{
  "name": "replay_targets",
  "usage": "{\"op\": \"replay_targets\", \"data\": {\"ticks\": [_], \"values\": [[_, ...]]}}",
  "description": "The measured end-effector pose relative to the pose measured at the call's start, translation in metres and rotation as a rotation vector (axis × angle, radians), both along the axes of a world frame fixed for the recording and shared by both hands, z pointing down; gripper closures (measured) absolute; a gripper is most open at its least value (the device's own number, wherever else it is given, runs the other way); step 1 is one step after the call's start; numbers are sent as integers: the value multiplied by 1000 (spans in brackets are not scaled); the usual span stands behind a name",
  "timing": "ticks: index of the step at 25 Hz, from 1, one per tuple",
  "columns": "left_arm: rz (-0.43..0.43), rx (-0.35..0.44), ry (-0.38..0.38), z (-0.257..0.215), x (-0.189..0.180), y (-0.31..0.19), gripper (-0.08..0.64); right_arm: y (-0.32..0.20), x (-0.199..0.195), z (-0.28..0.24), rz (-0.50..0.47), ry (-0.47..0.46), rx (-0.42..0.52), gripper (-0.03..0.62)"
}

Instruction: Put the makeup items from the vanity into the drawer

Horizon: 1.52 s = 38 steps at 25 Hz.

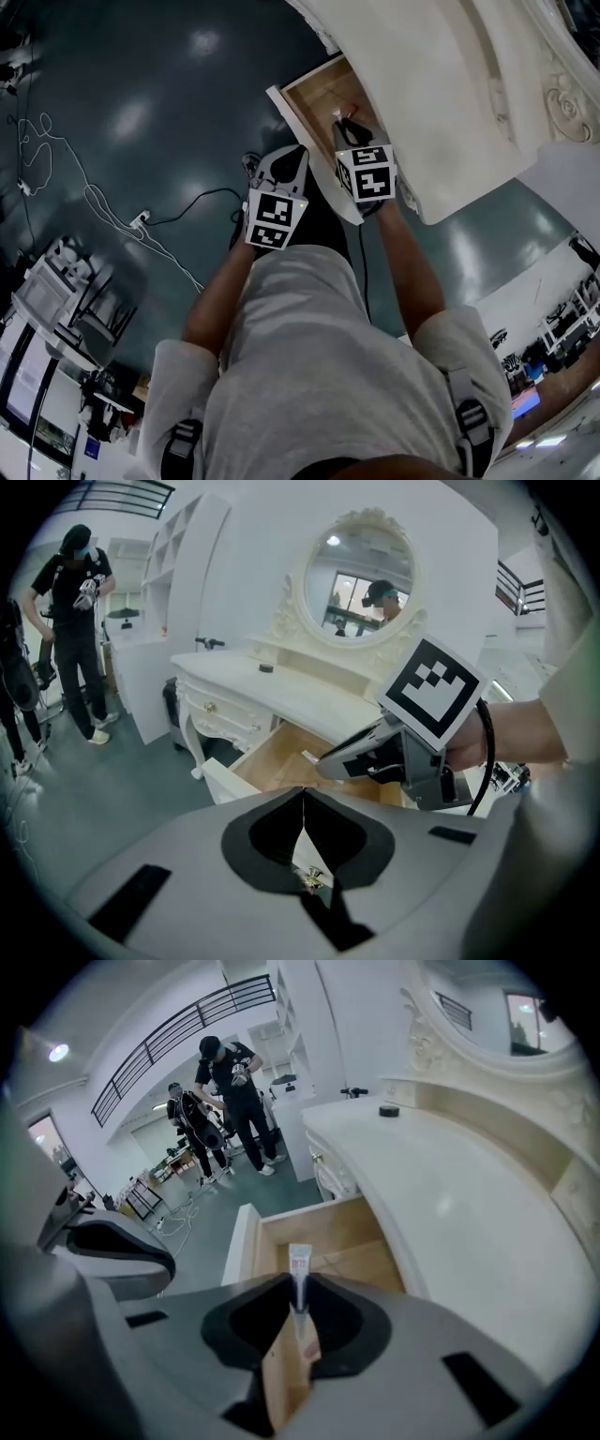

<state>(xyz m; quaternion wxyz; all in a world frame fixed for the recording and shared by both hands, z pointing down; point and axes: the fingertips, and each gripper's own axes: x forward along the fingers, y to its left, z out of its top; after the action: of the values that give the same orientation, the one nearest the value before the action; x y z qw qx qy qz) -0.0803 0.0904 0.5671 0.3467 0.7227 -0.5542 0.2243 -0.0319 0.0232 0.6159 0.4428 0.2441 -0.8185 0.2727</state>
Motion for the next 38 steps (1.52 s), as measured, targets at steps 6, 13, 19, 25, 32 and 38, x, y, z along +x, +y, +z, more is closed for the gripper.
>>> {"op": "replay_targets", "data": {"ticks": [6,13,19,25,32,38], "values": [[-30,-25,-5,15,-11,-2,552,8,-12,29,17,-24,-52,520],[-43,-48,-42,18,-20,1,552,13,-15,65,-40,37,-111,520],[-93,-61,-55,15,-31,5,552,11,-18,80,-76,67,-118,520],[-106,-97,-54,26,-31,12,552,11,-23,90,-91,66,-131,520],[-103,-90,-47,23,-32,19,552,18,-27,100,-92,55,-118,518],[-96,-63,-42,14,-44,21,552,22,-29,91,-85,41,-119,469]]}}
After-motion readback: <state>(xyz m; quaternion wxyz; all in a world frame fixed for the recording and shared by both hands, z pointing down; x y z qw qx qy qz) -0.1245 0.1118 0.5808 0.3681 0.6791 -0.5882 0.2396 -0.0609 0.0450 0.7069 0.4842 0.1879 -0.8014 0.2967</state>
